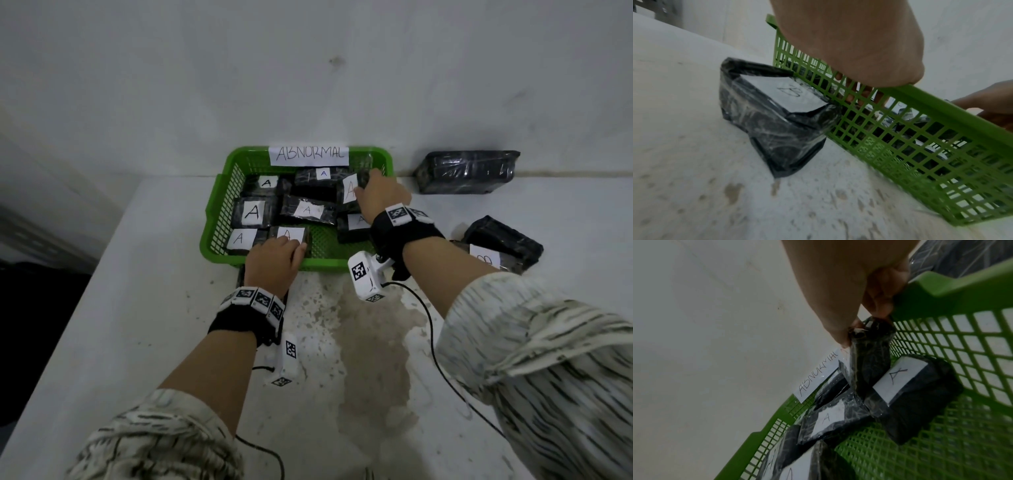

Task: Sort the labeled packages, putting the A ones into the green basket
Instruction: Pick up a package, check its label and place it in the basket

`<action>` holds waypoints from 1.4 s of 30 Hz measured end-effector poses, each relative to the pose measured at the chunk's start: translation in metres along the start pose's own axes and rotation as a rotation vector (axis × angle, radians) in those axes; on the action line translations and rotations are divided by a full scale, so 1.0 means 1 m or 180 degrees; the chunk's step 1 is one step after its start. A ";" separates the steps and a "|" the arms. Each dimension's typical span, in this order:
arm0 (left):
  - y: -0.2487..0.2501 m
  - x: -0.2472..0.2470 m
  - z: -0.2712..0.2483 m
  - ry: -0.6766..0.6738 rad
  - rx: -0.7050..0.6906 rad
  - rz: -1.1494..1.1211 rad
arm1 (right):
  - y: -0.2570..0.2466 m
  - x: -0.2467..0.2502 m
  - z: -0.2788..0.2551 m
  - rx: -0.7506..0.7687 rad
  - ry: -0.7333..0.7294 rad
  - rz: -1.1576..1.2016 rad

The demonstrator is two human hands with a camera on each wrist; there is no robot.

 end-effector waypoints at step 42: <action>0.001 0.002 0.002 -0.0383 0.0027 0.0057 | -0.008 -0.033 0.028 0.0066 -0.0874 -0.0092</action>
Point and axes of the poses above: each hand's wrist, its own z-axis towards the middle knuckle, its own x-axis out of the back of the hand, y = z × x, the point moved 4 cm from there along z, towards the middle knuckle, and after that the axes turned 4 degrees about y, right-handed, at the moved point
